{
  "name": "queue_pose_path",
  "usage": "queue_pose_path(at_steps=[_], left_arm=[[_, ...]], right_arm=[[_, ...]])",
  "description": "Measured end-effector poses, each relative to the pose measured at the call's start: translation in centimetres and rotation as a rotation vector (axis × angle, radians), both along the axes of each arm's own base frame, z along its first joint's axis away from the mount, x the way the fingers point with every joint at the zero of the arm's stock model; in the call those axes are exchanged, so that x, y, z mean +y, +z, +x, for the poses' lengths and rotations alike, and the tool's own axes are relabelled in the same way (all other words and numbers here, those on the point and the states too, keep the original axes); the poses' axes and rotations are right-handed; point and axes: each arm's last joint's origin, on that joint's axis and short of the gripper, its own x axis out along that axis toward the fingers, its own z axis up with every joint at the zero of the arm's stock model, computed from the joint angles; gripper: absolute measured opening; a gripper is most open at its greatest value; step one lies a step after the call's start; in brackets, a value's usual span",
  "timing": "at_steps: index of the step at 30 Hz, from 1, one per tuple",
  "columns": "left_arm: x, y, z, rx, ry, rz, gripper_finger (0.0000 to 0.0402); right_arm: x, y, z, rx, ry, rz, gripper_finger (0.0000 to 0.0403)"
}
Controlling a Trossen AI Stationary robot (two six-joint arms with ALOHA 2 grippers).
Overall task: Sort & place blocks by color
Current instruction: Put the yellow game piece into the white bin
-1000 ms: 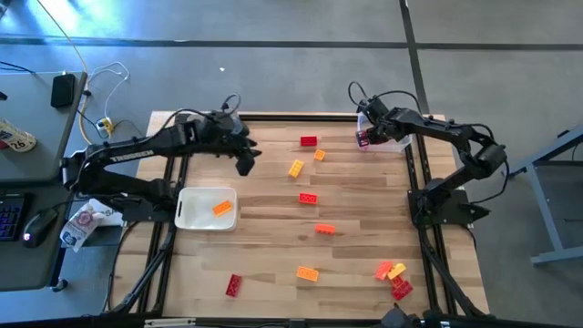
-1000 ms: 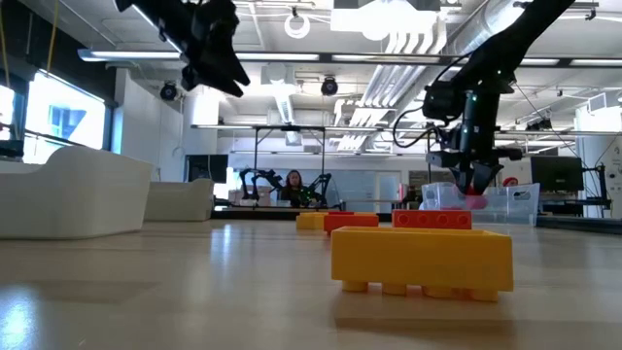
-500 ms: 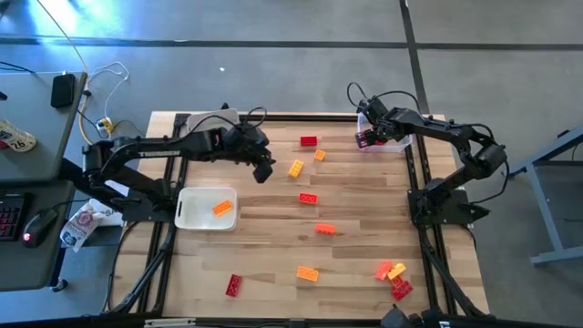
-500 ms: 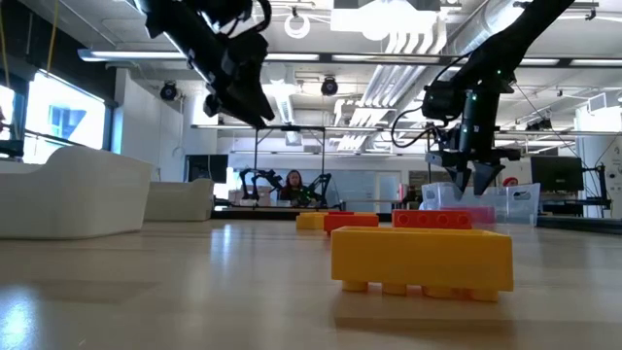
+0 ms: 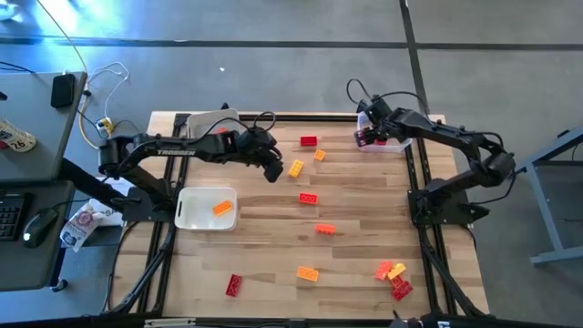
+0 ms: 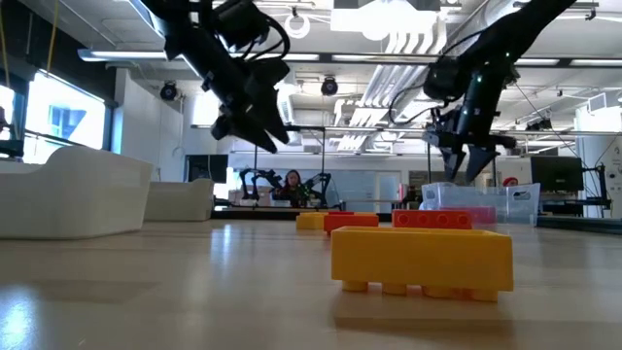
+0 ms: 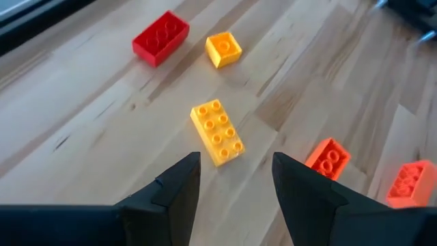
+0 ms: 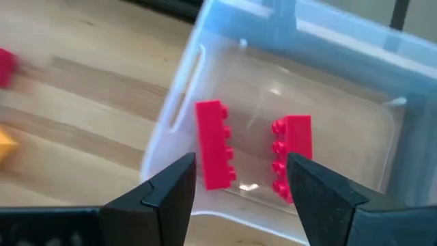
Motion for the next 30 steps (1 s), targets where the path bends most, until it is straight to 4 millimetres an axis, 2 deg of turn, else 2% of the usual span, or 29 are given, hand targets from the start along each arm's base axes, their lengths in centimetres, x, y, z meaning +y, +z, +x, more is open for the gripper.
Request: queue_pose_path(at_steps=[8,16,30], left_arm=[[0.2,-0.8,1.5,-0.068,-0.008,0.027,0.0194],[0.5,-2.9,2.8,-0.042,0.029,0.049,0.0194],[-0.1,-6.4,4.5,0.006,0.015,0.041,0.0194]], right_arm=[[2.6,2.5,0.8,-0.105,0.024,-0.077,0.0213],[4.7,3.1,2.1,-0.113,0.086,-0.120,0.0213],[5.5,3.2,2.8,-0.127,0.088,-0.149,0.0213]])
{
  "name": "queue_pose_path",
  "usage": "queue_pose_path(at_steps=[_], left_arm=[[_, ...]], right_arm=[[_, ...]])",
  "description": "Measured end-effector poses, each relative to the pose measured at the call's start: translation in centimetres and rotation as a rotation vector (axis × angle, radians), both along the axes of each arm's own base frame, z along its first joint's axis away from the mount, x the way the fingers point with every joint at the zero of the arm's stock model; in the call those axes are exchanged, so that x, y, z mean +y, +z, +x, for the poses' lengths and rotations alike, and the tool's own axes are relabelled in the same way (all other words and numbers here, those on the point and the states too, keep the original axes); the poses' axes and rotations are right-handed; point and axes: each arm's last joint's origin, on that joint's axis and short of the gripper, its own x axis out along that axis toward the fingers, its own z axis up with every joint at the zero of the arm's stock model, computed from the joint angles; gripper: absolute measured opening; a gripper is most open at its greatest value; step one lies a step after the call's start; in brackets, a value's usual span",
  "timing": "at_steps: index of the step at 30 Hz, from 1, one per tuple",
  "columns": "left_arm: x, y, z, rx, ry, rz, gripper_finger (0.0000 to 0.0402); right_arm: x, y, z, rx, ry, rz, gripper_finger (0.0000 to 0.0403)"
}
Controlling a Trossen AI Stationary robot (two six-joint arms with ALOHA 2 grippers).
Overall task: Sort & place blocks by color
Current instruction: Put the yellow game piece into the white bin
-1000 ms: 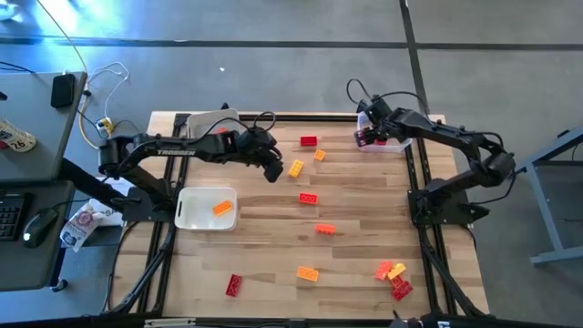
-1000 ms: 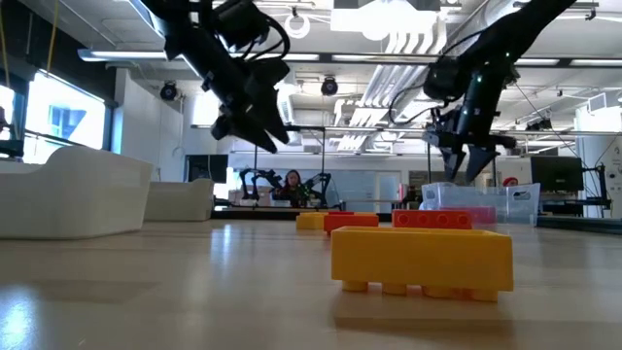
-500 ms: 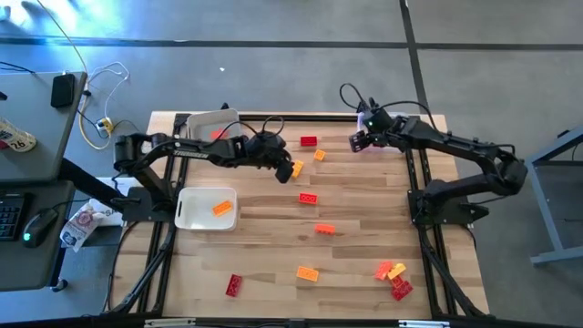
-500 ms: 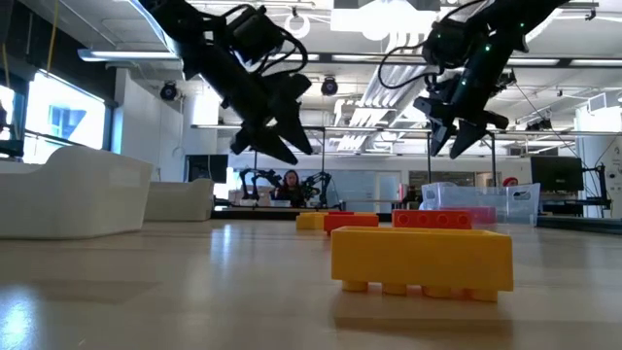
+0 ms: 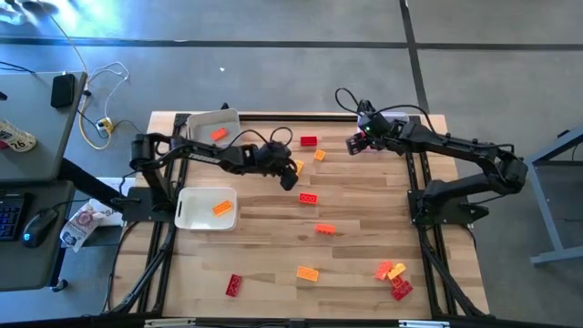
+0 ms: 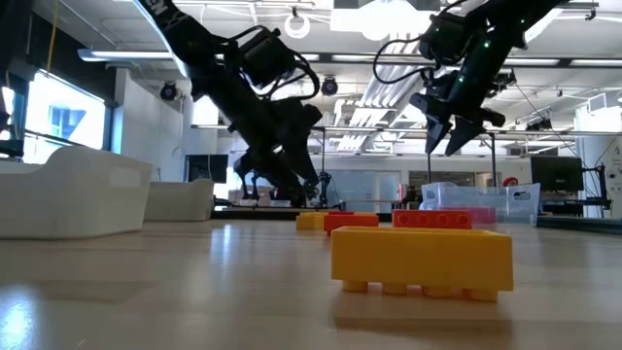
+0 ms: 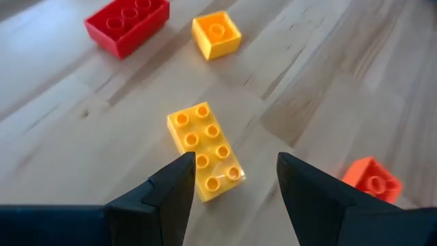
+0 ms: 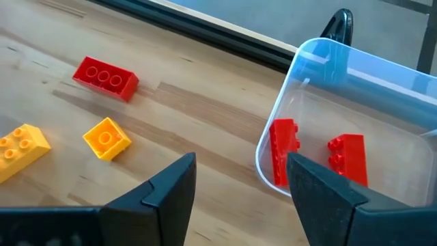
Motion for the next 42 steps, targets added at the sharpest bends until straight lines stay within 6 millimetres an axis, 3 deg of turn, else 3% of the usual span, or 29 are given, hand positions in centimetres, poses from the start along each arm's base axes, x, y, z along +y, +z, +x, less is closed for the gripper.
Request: queue_pose_path(at_steps=[16,34,42], left_arm=[[0.2,-2.5,0.6,0.047,0.022,0.013,0.0194],[-0.1,-2.6,0.8,0.053,0.033,0.037,0.0194],[-0.3,-3.5,1.1,0.056,0.023,0.034,0.0194]], right_arm=[[-0.1,0.1,0.1,-0.012,0.001,-0.006,0.0213],[-0.1,0.1,0.1,-0.015,0.001,-0.006,0.0213],[-0.1,0.1,0.1,-0.026,-0.013,0.000,0.0213]])
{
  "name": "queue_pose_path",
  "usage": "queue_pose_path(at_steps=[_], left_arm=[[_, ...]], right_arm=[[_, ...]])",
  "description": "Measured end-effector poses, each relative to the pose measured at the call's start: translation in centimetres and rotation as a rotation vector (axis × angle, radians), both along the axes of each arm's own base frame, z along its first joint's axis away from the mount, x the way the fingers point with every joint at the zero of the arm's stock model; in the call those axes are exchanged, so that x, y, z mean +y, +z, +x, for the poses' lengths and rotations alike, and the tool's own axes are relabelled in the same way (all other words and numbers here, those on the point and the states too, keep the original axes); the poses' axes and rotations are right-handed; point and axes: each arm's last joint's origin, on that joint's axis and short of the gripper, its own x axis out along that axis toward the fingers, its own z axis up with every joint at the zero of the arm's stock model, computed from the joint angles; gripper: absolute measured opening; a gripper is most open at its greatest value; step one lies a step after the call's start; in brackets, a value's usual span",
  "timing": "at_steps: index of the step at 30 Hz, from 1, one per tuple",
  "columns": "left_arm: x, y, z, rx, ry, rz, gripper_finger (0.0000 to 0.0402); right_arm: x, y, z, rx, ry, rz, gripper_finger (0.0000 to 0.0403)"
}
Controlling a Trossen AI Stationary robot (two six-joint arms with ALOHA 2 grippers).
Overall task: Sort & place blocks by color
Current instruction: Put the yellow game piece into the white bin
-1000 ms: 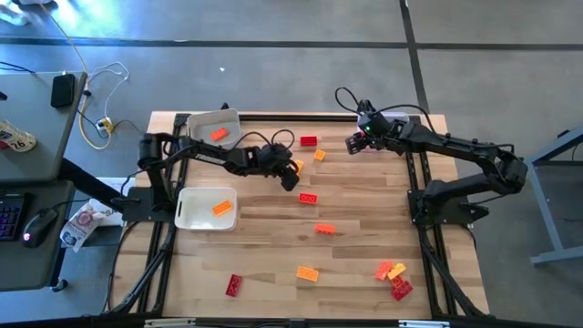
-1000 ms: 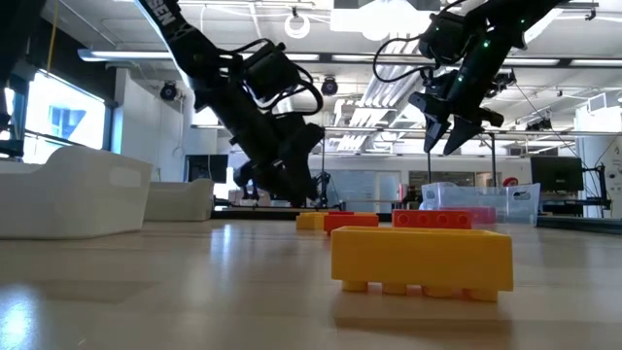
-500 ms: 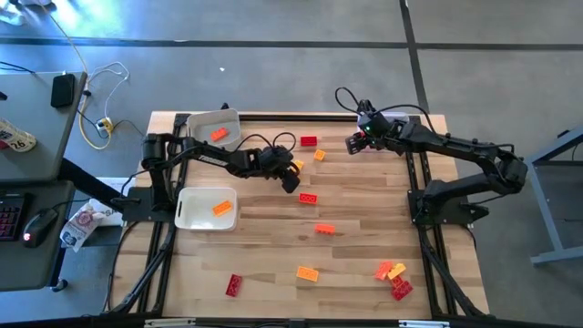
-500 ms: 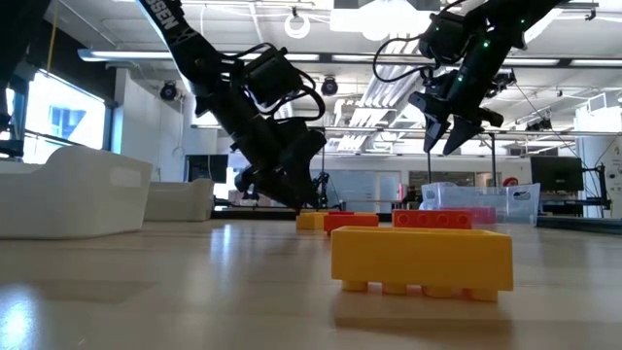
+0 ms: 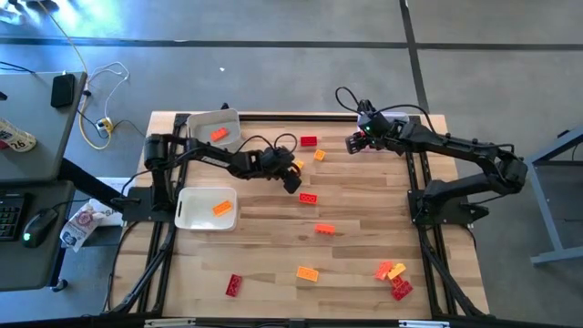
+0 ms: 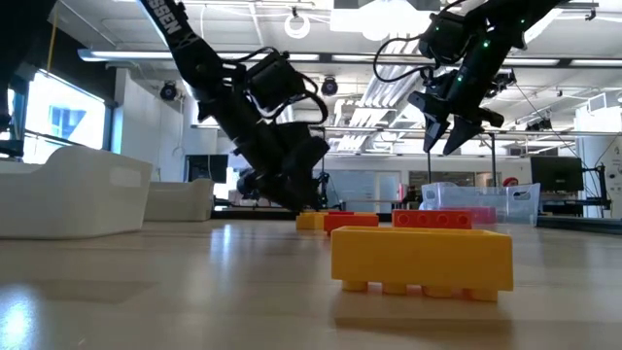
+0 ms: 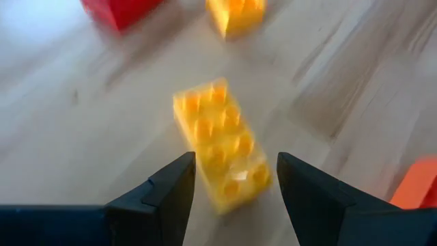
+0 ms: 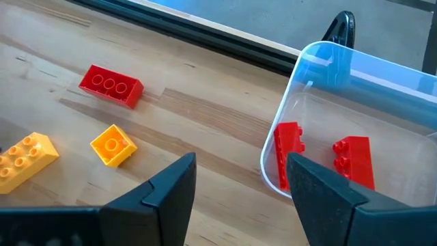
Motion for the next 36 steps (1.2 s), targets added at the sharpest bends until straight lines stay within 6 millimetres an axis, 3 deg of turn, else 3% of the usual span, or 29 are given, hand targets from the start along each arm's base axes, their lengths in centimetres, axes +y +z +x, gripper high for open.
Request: queue_pose_path(at_steps=[9,27,31,36], left_arm=[[0.1,-1.8,0.3,0.026,0.005,0.006,0.0193],[0.5,-1.3,0.6,0.084,-0.162,0.201,0.0180],[0.4,-1.3,0.7,0.069,-0.214,0.175,0.0179],[0.4,-1.9,0.9,0.086,-0.276,0.208,0.0158]], right_arm=[[0.3,0.0,0.2,0.000,0.015,0.000,0.0213],[0.8,0.0,0.5,0.003,0.038,-0.004,0.0213],[0.7,0.0,0.5,0.003,0.038,-0.004,0.0213],[0.7,0.0,0.5,0.003,0.038,-0.004,0.0213]])
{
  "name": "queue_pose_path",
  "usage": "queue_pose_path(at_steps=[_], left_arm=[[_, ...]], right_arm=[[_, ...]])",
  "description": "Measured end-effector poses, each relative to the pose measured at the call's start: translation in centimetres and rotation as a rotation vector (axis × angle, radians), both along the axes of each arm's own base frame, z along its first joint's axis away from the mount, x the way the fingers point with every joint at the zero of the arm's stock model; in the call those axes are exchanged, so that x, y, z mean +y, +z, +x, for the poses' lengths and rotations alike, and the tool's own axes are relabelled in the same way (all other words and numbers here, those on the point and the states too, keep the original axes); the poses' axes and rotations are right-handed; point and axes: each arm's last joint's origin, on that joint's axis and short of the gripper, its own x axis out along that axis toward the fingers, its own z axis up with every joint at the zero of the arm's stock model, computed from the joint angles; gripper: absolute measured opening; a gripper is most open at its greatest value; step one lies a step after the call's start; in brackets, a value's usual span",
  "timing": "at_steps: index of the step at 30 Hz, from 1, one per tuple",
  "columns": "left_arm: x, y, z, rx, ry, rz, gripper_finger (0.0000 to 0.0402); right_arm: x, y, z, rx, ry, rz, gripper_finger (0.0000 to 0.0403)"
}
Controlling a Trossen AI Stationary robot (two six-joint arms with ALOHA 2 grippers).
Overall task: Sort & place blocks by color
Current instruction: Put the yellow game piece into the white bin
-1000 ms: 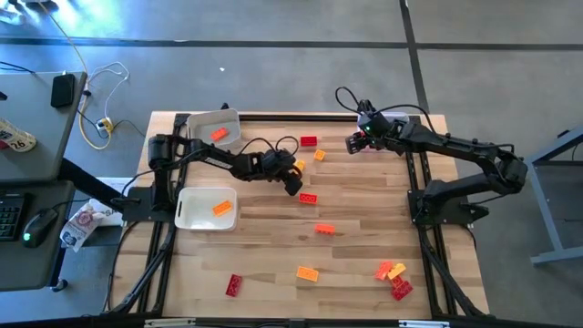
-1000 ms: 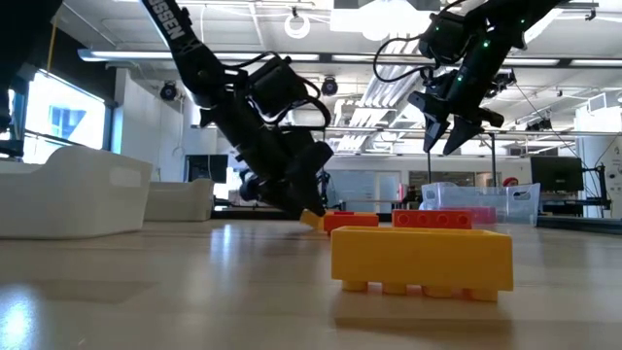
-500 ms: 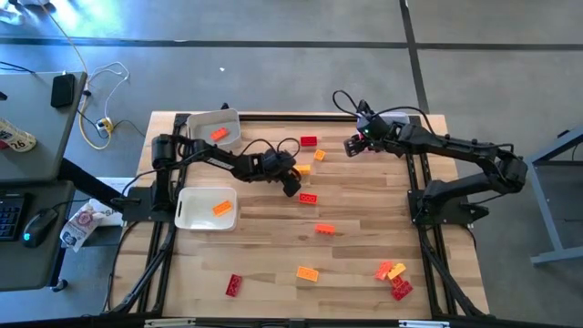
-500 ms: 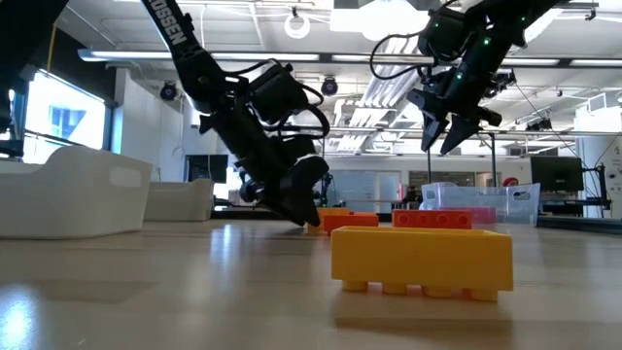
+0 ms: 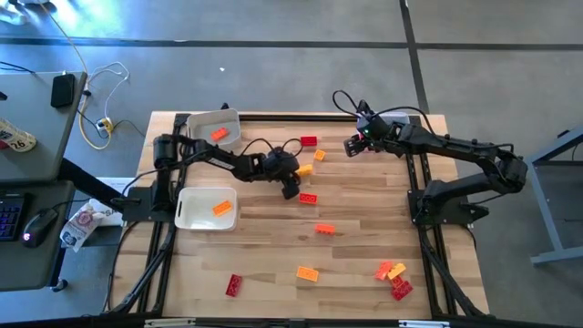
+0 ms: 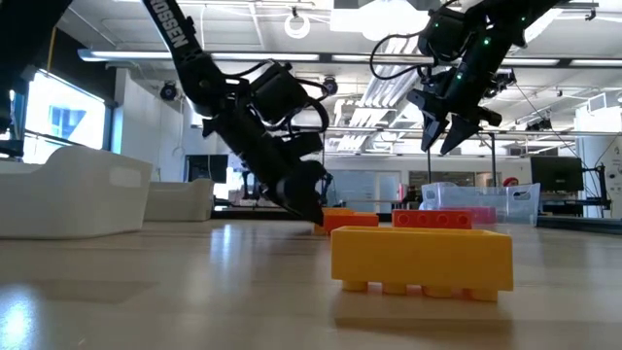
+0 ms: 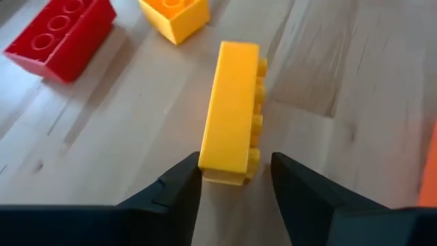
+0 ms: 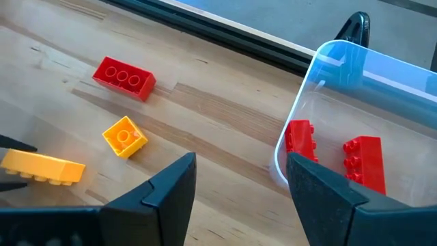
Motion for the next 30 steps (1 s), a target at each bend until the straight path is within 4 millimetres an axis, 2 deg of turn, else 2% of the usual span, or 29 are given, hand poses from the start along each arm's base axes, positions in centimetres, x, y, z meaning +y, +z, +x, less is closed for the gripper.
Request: queue_pose_path(at_steps=[11,17,22,30], left_arm=[[0.3,-1.1,0.8,-0.054,-0.034,0.029,0.0069],[0.3,-1.1,0.7,-0.049,-0.029,0.021,0.0067],[0.1,-0.3,0.3,-0.024,-0.029,0.011,0.0066],[-0.4,2.9,-0.8,0.016,-0.040,0.006,0.0068]], right_arm=[[0.1,-0.1,-0.1,0.009,0.003,0.010,0.0213],[0.2,-0.1,0.0,0.001,0.021,0.030,0.0213],[1.2,-0.1,0.7,-0.011,0.081,0.039,0.0213],[4.2,0.1,2.2,-0.042,0.220,0.033,0.0213]])
